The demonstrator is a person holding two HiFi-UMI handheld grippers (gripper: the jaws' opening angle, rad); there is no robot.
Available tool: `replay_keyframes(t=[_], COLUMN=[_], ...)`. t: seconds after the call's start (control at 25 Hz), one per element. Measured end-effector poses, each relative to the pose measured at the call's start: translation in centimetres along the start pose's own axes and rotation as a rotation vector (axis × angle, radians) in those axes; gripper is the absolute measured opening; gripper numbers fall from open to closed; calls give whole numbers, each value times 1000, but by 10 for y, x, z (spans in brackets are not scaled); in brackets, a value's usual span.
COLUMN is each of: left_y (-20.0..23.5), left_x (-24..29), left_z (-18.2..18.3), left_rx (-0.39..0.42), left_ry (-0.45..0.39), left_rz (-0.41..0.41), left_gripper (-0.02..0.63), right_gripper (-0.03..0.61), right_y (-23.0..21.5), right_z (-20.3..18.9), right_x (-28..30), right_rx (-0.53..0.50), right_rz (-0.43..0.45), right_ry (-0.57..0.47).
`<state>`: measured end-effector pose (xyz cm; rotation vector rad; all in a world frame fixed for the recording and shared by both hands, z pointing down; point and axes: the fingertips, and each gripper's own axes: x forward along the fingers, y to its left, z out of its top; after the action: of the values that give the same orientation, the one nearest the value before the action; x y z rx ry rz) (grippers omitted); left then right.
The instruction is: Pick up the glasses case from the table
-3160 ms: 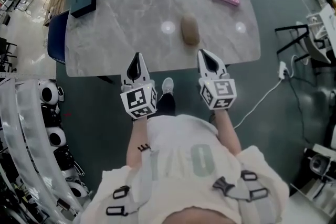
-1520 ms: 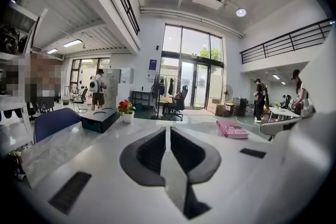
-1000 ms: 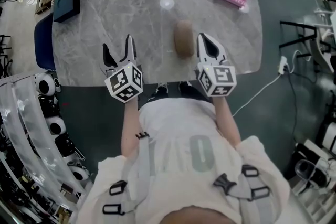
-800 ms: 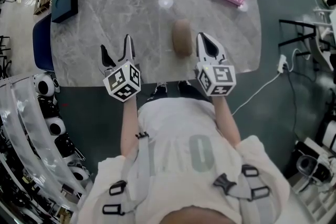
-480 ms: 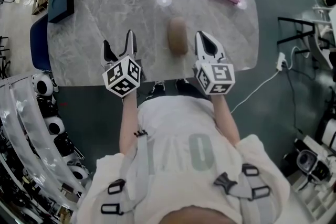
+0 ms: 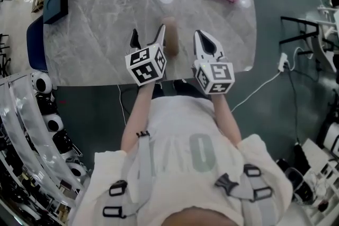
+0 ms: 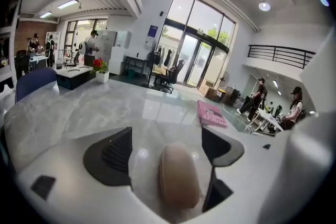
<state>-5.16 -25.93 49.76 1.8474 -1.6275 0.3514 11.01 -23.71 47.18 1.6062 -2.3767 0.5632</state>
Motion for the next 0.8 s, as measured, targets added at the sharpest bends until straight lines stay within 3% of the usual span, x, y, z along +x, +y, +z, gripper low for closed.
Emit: replay_keyframes(t=[0.2,0.48,0.8], left_y=[-27,-39,-26], left_x=[24,57,72], left_z=[-36,-65,-100], left_rx=[-36,-63,-22], left_ry=[123,218,396], left_rz=[3,29,168], left_gripper=[393,394,399], right_gripper=[2,2,1], right_y=[-16,-32,-40], right_z=[-3,-17,-31], right_x=[0,0,-1], right_rx=[-2,5,27], right_rz=[26,52,66], right_ry=[23,59,97])
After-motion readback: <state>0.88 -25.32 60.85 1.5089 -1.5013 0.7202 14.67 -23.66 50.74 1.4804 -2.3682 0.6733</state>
